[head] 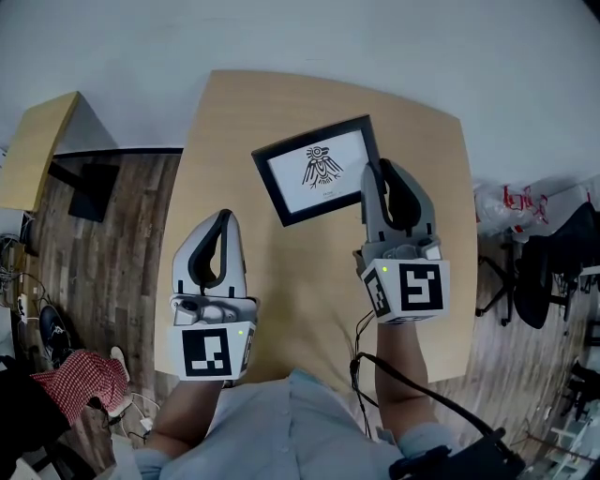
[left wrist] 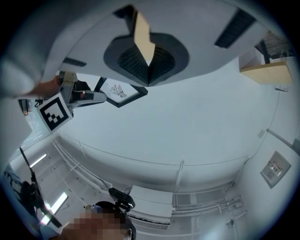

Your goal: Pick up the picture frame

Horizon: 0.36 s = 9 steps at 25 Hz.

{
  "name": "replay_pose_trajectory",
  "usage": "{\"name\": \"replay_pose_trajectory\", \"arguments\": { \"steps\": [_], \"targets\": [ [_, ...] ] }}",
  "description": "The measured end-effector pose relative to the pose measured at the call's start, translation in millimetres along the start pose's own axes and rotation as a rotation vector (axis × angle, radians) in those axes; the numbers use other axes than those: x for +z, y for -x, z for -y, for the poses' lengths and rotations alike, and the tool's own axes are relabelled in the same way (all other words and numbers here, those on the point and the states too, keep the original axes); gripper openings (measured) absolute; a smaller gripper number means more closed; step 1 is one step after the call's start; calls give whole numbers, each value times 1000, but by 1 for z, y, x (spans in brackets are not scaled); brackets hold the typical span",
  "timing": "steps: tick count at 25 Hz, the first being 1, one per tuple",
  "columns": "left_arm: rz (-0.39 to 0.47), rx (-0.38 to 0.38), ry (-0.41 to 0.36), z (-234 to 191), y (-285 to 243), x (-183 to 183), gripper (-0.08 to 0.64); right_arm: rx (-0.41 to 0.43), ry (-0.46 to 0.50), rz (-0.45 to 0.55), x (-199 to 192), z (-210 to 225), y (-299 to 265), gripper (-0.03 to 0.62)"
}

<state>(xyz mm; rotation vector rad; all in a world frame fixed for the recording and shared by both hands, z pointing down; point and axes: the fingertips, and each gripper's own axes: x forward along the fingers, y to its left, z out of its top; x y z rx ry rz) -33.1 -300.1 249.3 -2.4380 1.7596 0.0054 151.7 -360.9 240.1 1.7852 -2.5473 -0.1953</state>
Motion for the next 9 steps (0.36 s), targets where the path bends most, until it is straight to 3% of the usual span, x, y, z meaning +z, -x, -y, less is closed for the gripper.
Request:
{"name": "replay_pose_trajectory", "arguments": {
  "steps": [9],
  "targets": [
    [-4, 7, -1, -6, 0, -1, 0, -3, -2, 2, 1, -2, -3, 64]
  ]
}}
